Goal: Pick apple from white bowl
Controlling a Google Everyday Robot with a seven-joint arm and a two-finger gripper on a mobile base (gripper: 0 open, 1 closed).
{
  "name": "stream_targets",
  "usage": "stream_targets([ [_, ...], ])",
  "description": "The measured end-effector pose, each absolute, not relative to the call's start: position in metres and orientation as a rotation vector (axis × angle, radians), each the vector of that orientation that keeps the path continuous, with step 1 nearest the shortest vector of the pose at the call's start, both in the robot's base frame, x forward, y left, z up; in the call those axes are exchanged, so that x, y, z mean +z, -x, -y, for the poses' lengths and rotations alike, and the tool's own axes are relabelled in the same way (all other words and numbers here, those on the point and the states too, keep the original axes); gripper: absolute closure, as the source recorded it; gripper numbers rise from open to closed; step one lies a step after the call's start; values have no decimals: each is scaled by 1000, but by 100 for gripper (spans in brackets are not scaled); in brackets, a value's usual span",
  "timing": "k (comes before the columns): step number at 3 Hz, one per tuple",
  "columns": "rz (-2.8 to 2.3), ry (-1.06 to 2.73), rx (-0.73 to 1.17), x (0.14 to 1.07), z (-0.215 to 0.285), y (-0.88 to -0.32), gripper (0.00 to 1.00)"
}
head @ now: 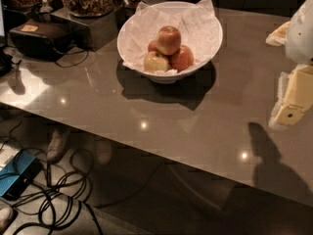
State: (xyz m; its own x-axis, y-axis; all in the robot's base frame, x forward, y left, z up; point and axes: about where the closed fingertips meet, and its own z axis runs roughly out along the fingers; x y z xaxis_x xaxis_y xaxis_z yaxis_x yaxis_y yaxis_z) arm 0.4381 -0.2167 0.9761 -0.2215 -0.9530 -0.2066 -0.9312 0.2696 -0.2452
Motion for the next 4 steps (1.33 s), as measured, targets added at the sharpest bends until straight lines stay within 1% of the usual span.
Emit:
stream_targets([
  [1, -2232, 1725, -98, 976, 217, -438, 0],
  [2, -2260, 1644, -67, 982, 205, -456, 0],
  [3, -2341, 1567, 23, 979, 190, -493, 0],
  [4, -2376, 1577, 90, 978, 167, -527, 0],
])
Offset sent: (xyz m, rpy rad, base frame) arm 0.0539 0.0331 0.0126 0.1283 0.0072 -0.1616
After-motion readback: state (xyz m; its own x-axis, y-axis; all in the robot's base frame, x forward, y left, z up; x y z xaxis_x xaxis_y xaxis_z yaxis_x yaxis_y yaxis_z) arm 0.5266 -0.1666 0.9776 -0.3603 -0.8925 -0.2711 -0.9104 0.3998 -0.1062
